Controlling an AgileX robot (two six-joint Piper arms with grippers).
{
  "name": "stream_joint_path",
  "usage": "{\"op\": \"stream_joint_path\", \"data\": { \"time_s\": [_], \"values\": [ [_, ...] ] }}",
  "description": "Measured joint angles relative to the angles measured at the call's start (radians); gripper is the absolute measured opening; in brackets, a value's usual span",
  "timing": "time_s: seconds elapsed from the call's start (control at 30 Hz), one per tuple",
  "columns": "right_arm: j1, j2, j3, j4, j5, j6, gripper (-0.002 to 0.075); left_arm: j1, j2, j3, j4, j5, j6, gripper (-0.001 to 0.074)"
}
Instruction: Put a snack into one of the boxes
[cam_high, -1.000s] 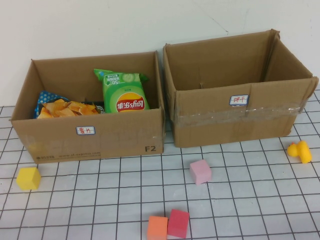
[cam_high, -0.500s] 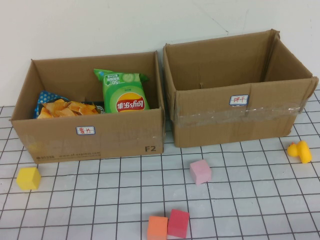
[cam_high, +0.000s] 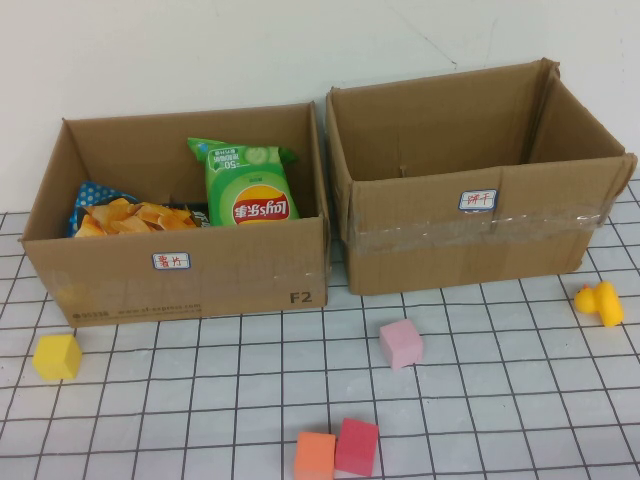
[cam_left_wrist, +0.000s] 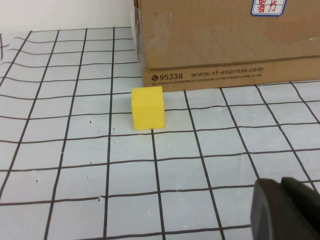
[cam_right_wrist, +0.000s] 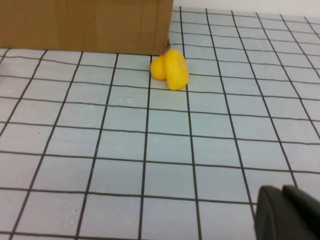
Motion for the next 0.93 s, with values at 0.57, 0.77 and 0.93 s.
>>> {"op": "stream_joint_path", "data": {
  "time_s": [0.57,0.77,0.93],
  "values": [
    [0.0,0.0,0.0,0.0,0.0,0.0,0.0,0.0,0.0,0.0,0.0,0.0,0.0,-0.0001],
    [0.0,0.0,0.0,0.0,0.0,0.0,0.0,0.0,0.0,0.0,0.0,0.0,0.021,-0.0001],
    [0.0,0.0,0.0,0.0,0.0,0.0,0.0,0.0,0.0,0.0,0.0,0.0,0.025,-0.0001]
  ]
}}
